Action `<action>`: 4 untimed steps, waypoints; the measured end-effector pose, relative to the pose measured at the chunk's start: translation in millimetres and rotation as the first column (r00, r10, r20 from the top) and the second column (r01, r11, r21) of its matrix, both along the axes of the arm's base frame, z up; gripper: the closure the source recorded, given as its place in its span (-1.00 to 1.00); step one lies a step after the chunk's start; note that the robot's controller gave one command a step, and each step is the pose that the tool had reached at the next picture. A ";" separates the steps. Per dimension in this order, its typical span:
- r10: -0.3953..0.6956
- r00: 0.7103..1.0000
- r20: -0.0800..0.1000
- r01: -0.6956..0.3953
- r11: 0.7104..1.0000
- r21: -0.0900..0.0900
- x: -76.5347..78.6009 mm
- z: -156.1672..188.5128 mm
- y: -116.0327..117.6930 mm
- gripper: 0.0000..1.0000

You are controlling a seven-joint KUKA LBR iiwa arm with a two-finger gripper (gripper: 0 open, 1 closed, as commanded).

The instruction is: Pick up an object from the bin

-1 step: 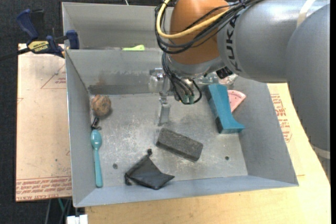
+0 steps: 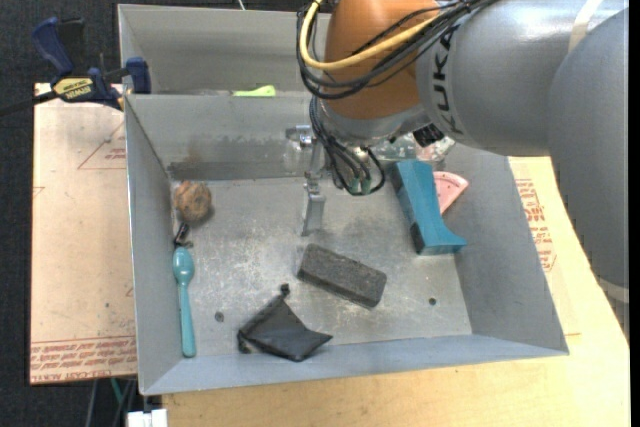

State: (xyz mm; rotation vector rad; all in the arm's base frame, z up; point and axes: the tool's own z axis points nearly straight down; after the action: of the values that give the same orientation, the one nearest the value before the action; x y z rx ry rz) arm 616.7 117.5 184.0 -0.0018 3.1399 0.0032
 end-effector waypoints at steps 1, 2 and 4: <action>-0.026 1.000 0.001 0.026 1.000 0.002 -28.5 -85.1 -57.0 -1.00; 0.016 1.000 0.009 -0.016 1.000 0.003 -42.3 -89.9 -71.6 -1.00; -0.177 0.984 -0.001 0.177 0.984 0.006 -74.9 -107.1 -105.6 -1.00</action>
Offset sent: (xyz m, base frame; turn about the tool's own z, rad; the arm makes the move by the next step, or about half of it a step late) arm -0.0508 -0.0766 -0.0697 -0.0454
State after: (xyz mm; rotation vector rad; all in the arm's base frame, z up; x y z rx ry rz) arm 541.8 11.9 76.9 0.2767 3.1280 0.0127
